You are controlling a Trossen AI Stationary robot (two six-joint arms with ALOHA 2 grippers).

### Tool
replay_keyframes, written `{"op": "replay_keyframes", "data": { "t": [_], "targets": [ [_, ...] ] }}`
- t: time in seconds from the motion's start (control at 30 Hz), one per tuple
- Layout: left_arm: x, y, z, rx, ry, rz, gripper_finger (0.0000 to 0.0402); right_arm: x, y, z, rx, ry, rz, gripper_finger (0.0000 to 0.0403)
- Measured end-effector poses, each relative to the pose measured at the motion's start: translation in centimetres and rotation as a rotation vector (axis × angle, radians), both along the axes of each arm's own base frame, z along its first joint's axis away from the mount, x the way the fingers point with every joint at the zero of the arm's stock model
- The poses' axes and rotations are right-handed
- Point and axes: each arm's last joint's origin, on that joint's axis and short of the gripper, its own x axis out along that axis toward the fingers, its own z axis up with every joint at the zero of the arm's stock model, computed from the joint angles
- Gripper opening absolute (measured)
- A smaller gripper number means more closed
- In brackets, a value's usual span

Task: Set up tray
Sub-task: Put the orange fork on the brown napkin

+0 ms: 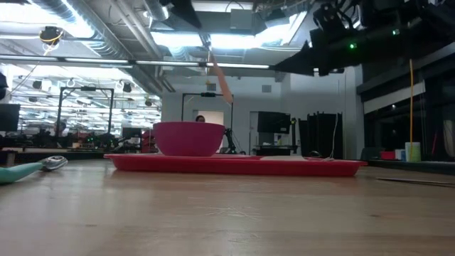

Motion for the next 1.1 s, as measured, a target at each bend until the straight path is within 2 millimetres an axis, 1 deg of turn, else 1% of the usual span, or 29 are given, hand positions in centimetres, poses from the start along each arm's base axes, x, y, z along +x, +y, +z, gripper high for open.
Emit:
{"op": "replay_keyframes", "data": {
  "t": [0.13,0.3,0.43,0.57,0.67,0.77,0.87,1.0,1.1],
  "targets": [
    [1.4,0.2,-0.7,0.0,-0.012,0.0,0.0002,0.5,1.1,1.0,-0.093,0.027,-0.047,0.0006],
    [3.1,0.5,-1.3,0.005,-0.046,-0.008,0.0002,0.9,2.7,1.9,-0.124,0.071,-0.191,0.0013],
    [3.8,0.7,-1.6,0.006,-0.061,-0.022,0.0002,1.0,3.8,2.9,-0.135,0.077,-0.29,0.0006],
    [4.2,0.6,-1.1,0.005,-0.126,-0.016,0.0002,1.1,4.4,3.9,-0.133,0.049,-0.36,0.0009],
    [4.2,0.3,-1.0,0.001,-0.147,-0.019,0.0002,1.3,4.5,4.4,-0.134,0.046,-0.376,0.0009],
    [4.3,-0.1,-0.8,0.003,-0.163,-0.031,0.0002,1.4,4.6,4.4,-0.141,0.06,-0.374,0.0004],
    [4.3,-0.1,-0.8,-0.003,-0.168,-0.03,0.0002,1.8,4.7,3.9,-0.171,0.101,-0.371,0.0006],
    [4.4,-0.2,-0.6,-0.01,-0.194,-0.023,0.0002,2.9,5.5,3.6,-0.222,0.147,-0.363,0.0004],
    [4.4,-0.3,-0.6,-0.014,-0.196,-0.023,0.0002,4.0,6.3,4.0,-0.257,0.166,-0.382,0.0004]
  ]
}}
